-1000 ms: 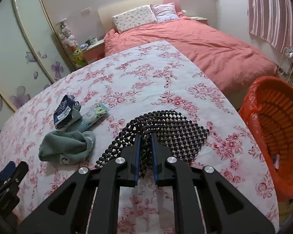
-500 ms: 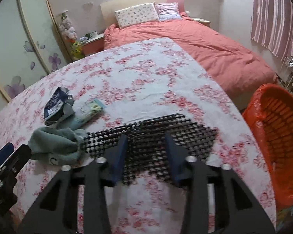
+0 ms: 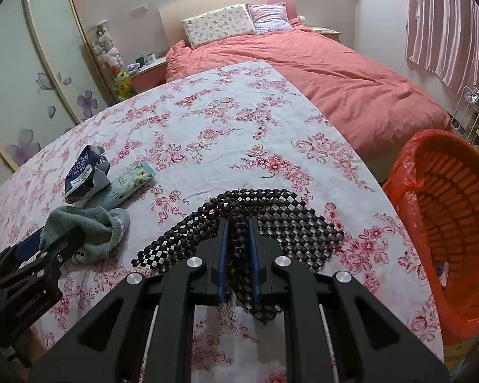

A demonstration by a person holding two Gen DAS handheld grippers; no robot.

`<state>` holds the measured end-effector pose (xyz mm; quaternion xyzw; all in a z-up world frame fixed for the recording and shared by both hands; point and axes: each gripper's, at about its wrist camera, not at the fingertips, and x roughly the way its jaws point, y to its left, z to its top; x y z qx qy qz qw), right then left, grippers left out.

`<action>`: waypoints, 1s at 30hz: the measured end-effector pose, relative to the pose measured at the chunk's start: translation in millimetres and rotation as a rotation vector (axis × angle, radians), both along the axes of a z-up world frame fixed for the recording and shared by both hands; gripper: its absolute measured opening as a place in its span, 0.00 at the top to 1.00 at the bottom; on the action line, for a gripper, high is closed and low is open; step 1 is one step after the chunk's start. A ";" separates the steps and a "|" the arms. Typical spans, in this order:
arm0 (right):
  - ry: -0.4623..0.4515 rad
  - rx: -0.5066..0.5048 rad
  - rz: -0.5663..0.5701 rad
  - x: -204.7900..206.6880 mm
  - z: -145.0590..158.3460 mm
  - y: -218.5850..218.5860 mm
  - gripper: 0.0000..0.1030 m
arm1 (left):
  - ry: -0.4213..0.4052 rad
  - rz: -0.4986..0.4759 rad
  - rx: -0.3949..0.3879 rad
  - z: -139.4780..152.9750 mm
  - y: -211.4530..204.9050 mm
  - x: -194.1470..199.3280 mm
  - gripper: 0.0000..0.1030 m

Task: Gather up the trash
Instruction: 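Grasp the grey sock with the left gripper while the right gripper holds the mesh pad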

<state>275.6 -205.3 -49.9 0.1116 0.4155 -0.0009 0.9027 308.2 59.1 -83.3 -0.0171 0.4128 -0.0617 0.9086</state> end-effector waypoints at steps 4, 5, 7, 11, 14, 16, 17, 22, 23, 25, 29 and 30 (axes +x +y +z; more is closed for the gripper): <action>0.001 0.000 0.000 0.0 -0.4 0.1 0.88 | 0.001 -0.012 -0.010 -0.4 -0.9 0.1 0.48; 0.001 0.000 0.000 0.1 -0.3 0.0 0.88 | 0.000 -0.010 -0.011 0.0 -0.9 -0.1 0.48; 0.001 -0.002 0.000 0.1 -0.4 0.0 0.88 | 0.000 -0.005 -0.007 0.0 -0.8 -0.4 0.48; 0.001 0.002 0.000 0.3 -0.5 -0.2 0.88 | -0.003 0.003 -0.002 1.6 -0.8 -0.6 0.49; 0.000 0.014 0.000 -0.1 -1.9 -1.3 0.87 | -0.002 0.010 -0.004 2.0 0.1 -0.9 0.49; 0.000 0.022 0.000 -0.3 -2.3 -2.2 0.87 | 0.002 0.018 -0.007 1.7 1.8 -0.8 0.49; 0.000 0.024 0.000 -0.1 -2.5 -3.2 0.87 | 0.002 0.022 -0.007 1.5 1.7 -0.8 0.49; 0.000 0.027 0.001 -0.1 -2.4 -3.5 0.87 | 0.016 0.043 -0.019 -0.3 5.5 0.2 0.49; 0.000 0.027 0.000 0.2 -2.2 -3.4 0.87 | 0.020 0.043 -0.023 -1.0 6.1 0.4 0.49; 0.000 0.028 0.000 0.3 -2.3 -3.3 0.87 | 0.031 0.044 -0.035 -2.8 7.5 1.8 0.49; -0.001 0.040 0.001 -1.1 -1.6 -4.2 0.87 | 0.031 0.045 -0.048 -3.4 9.7 0.8 0.49; -0.001 0.043 0.002 -1.6 -1.4 -4.3 0.87 | 0.031 0.045 -0.050 -3.3 10.0 0.6 0.49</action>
